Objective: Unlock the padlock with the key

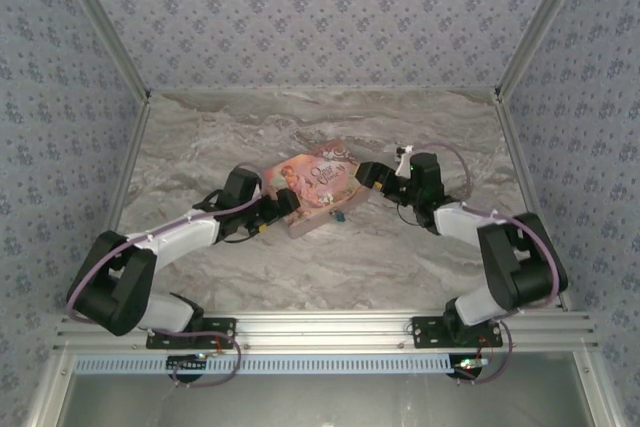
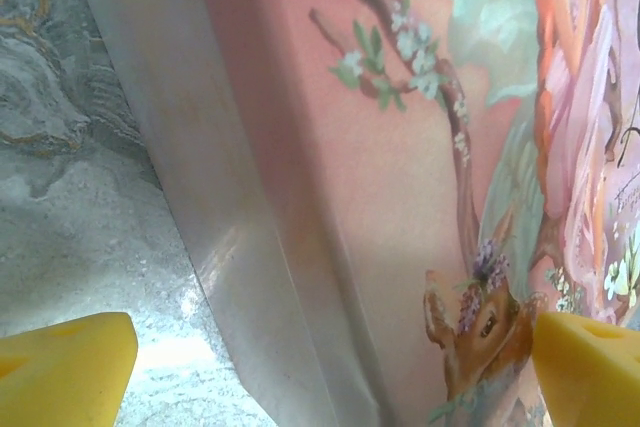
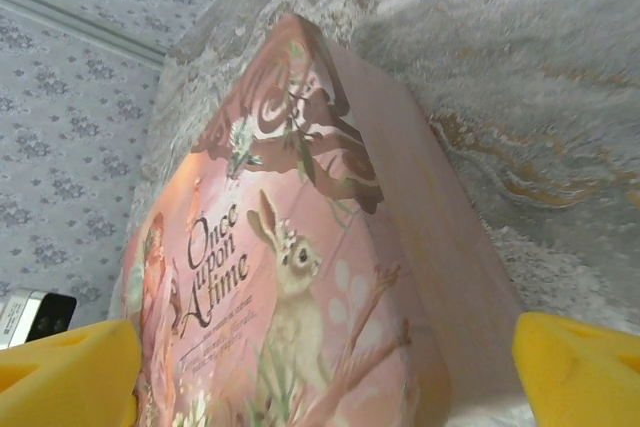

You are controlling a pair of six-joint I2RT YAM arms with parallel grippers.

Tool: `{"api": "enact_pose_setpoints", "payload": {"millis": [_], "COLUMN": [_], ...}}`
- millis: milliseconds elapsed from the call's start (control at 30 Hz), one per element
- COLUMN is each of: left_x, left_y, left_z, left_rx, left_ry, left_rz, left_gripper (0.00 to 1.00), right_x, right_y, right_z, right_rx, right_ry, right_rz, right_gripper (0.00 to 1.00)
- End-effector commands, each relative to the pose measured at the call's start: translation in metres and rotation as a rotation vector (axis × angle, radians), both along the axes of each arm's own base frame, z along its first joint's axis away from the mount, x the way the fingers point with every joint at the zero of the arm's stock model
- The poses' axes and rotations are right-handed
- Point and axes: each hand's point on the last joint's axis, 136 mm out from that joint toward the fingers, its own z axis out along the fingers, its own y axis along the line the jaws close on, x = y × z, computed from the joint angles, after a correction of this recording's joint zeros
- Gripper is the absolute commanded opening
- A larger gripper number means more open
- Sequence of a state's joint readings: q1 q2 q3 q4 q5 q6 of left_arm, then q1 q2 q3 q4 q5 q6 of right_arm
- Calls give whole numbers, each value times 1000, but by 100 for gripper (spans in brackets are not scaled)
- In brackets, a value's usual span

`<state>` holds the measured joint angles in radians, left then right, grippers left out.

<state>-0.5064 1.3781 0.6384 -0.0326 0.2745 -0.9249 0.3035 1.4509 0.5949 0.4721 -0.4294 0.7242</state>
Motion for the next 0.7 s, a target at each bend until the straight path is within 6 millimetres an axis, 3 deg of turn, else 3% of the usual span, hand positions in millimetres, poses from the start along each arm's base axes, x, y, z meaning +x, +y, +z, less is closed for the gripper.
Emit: {"api": "enact_pose_setpoints", "payload": {"millis": [0,167,333,500,667], "left_x": [-9,2,10,11,9], "left_y": [16,19,16,12,14], "left_z": [-13,3,14,10,7], "left_rx": [80,95,90,76,70], "left_ry": [73,21,6,19,18], "left_rz": [46,74,69,65,76], "left_gripper": [99,99,99,99,99], "right_x": [-20,-61,-91,-96,-90], "right_y": [-17,-11,26,58,72], "right_z": [1,-9,-30,-48,-68], "right_rx": [-183,-257,-327,-394,-501], "right_ry": [-81,-123,-158,-187,-199], "right_rz": [0,54,155,215,227], "right_gripper": [97,91,85,81,77]}}
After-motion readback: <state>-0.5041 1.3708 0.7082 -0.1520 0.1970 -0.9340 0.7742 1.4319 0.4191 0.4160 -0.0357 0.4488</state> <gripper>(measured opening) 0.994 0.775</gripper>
